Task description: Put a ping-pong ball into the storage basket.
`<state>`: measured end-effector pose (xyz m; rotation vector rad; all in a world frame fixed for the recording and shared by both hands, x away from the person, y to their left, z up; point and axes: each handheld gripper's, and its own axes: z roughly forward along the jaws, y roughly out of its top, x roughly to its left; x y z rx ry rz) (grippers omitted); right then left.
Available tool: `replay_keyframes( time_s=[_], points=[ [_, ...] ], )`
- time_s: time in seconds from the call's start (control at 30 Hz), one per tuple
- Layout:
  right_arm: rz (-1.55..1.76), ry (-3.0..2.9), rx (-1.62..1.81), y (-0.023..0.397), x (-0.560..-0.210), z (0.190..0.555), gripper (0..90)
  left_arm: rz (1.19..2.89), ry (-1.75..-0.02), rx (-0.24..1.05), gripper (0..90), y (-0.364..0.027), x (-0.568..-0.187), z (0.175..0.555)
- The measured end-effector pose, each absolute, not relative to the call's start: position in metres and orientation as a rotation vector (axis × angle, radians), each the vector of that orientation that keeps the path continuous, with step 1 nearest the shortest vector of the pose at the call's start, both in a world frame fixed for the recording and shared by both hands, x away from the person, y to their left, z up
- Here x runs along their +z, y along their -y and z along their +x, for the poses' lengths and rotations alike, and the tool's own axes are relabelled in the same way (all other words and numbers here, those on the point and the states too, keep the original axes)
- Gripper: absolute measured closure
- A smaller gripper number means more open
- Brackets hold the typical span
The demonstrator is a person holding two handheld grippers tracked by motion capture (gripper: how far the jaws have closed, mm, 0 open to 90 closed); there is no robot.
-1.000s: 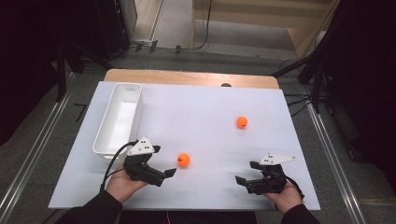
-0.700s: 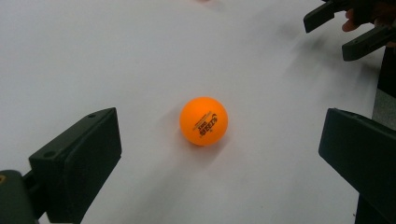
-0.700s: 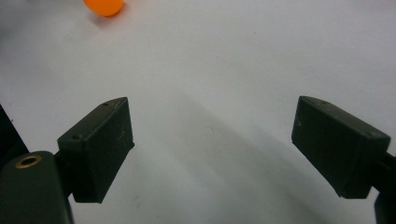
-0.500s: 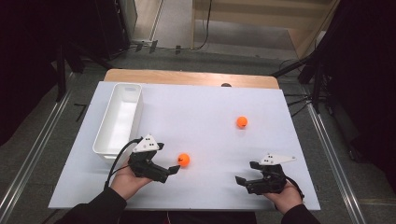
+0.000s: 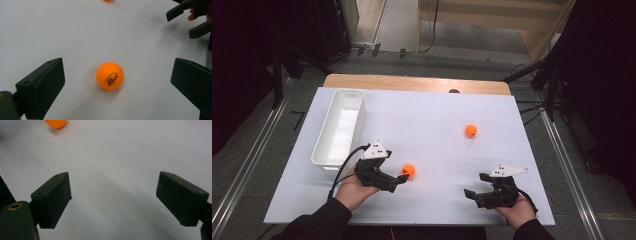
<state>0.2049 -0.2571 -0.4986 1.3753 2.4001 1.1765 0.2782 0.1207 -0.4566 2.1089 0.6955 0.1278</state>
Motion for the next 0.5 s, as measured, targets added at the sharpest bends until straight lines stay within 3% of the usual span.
replay_keyframes(
  time_s=[0.5],
  points=[
    [1.371,-2.406,1.170,0.258,-0.499,0.205,11.2,2.121,-0.692,0.159,0.0,-0.106,-0.461,0.285]
  ],
)
